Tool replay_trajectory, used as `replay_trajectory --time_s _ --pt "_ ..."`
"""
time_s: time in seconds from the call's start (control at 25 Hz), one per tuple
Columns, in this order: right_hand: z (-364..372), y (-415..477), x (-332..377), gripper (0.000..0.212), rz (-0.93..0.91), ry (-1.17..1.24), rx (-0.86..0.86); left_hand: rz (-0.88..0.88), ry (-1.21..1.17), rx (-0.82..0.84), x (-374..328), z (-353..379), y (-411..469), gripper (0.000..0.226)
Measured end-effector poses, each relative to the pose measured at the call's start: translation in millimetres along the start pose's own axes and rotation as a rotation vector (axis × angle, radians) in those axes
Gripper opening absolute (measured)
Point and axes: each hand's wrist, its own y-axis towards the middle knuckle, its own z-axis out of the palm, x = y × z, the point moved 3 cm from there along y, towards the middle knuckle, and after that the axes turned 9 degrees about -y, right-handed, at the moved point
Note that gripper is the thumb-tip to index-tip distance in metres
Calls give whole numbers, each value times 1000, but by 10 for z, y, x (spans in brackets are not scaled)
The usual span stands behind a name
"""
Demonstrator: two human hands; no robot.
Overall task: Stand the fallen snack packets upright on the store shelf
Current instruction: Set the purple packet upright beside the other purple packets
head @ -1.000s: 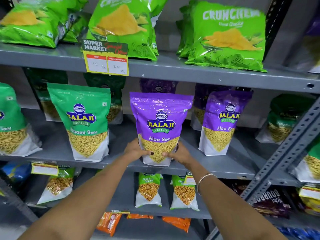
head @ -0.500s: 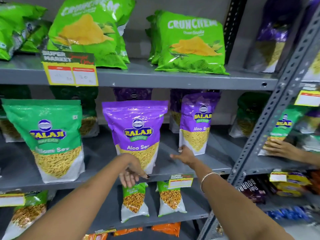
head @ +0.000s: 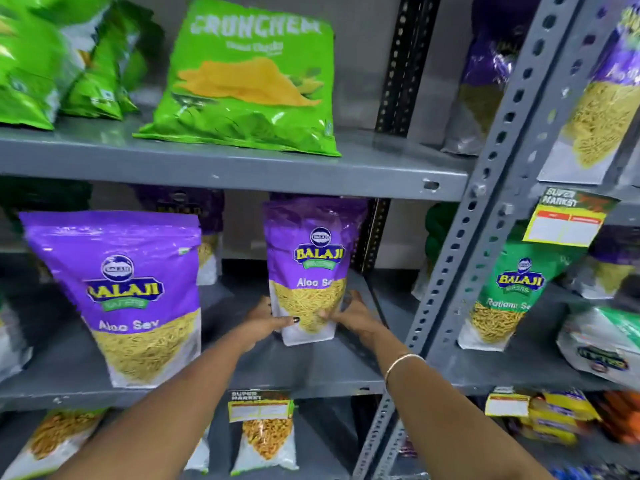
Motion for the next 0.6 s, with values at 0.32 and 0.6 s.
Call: replay_trajectory --time_s 0.32,0.6 --pt "-63 -136 -180 51 -96 -14 39 -56 34 -178 28 99 -318 41" --pt "-109 -584 -172 42 -93 23 40 -60 154 -176 -25 150 -708 28"
